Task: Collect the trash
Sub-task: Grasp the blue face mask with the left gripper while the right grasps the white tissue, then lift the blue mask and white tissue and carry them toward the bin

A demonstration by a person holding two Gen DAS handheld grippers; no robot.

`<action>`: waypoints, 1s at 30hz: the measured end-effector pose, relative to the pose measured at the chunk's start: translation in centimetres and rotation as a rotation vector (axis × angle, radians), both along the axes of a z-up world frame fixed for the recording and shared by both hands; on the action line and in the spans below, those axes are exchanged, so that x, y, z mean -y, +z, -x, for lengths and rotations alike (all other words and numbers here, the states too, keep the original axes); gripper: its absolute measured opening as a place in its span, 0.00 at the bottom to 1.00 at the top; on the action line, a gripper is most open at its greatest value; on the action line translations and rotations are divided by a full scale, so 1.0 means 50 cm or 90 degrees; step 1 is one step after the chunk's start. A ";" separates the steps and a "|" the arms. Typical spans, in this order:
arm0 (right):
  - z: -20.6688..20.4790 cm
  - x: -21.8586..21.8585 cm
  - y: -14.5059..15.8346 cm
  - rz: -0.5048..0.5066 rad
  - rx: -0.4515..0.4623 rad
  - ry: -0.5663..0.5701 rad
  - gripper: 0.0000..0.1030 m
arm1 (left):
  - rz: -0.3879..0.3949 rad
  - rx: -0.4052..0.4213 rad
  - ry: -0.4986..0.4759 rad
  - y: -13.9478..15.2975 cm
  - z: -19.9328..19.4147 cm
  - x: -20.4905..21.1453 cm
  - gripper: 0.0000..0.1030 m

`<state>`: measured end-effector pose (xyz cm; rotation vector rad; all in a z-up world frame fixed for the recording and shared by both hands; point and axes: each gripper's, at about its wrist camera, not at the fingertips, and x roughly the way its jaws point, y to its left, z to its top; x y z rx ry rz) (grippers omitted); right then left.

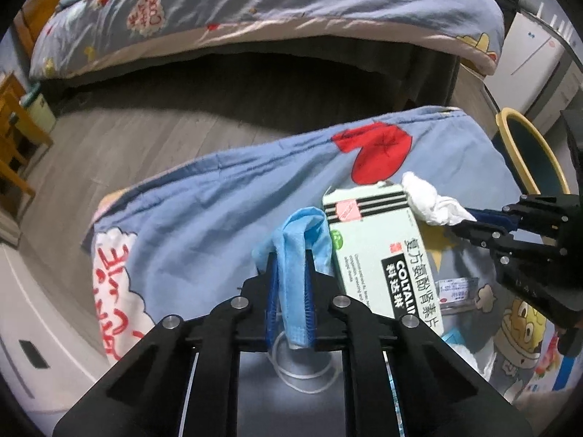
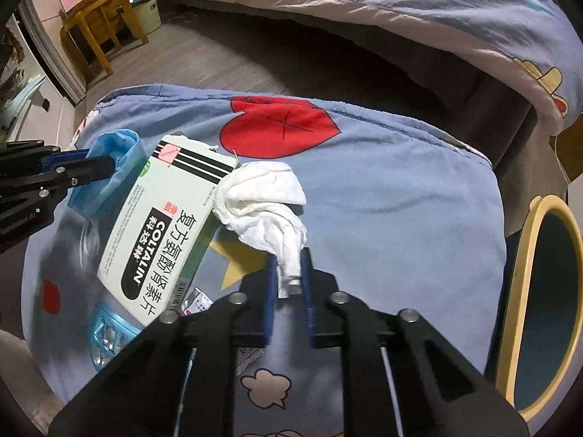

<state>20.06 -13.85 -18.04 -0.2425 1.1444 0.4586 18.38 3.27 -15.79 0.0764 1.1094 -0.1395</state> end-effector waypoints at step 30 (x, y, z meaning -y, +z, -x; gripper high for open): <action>0.078 0.126 0.260 -0.083 0.114 -0.112 0.07 | 0.012 0.173 -0.059 0.216 0.047 0.113 0.11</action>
